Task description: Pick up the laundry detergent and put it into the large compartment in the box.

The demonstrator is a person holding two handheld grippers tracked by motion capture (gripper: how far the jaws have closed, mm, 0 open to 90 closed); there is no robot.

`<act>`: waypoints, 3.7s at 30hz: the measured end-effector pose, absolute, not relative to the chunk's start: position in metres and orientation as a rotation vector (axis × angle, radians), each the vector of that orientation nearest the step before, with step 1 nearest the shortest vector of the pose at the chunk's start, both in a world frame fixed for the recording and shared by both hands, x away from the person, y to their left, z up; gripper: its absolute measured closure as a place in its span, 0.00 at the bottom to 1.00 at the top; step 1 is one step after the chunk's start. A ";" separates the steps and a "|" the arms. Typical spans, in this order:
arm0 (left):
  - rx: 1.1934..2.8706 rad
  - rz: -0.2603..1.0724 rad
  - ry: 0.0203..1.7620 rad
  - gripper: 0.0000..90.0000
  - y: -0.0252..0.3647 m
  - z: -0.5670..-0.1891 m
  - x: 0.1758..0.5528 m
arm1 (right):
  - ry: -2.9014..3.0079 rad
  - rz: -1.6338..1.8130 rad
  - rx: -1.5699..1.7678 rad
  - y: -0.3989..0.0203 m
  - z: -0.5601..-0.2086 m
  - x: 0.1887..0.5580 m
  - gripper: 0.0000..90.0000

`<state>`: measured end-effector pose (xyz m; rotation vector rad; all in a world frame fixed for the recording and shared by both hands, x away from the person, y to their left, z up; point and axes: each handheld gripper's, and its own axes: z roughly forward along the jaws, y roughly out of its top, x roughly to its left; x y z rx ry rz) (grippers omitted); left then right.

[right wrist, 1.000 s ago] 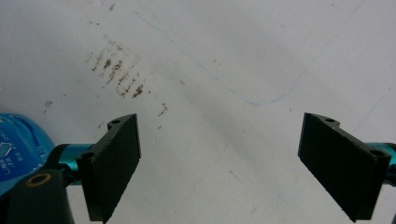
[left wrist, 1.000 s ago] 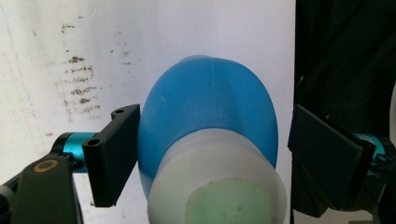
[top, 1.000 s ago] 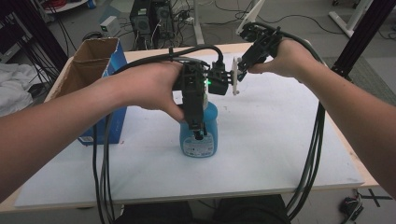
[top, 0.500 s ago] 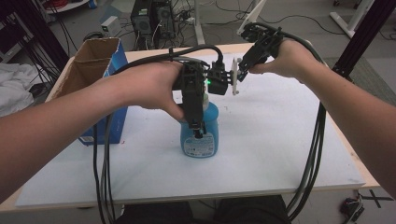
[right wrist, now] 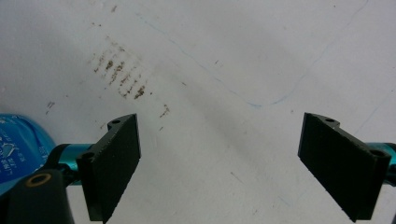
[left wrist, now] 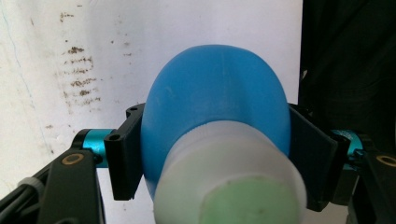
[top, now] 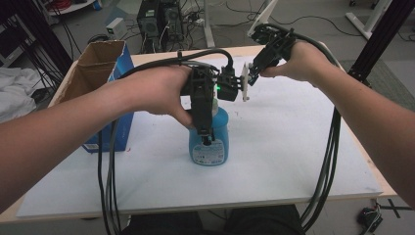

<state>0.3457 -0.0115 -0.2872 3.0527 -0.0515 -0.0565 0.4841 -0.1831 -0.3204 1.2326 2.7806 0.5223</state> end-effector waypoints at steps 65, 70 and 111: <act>2.980 -0.049 0.251 0.42 0.033 -0.216 0.345 | 2.753 0.595 1.323 -0.206 -0.319 0.492 0.14; 2.945 -0.038 0.347 0.42 0.053 -0.189 0.350 | 2.753 0.602 1.328 -0.207 -0.318 0.494 0.14; 2.692 0.200 1.085 0.42 0.236 -0.107 0.398 | 2.749 0.566 1.352 -0.213 -0.316 0.505 0.14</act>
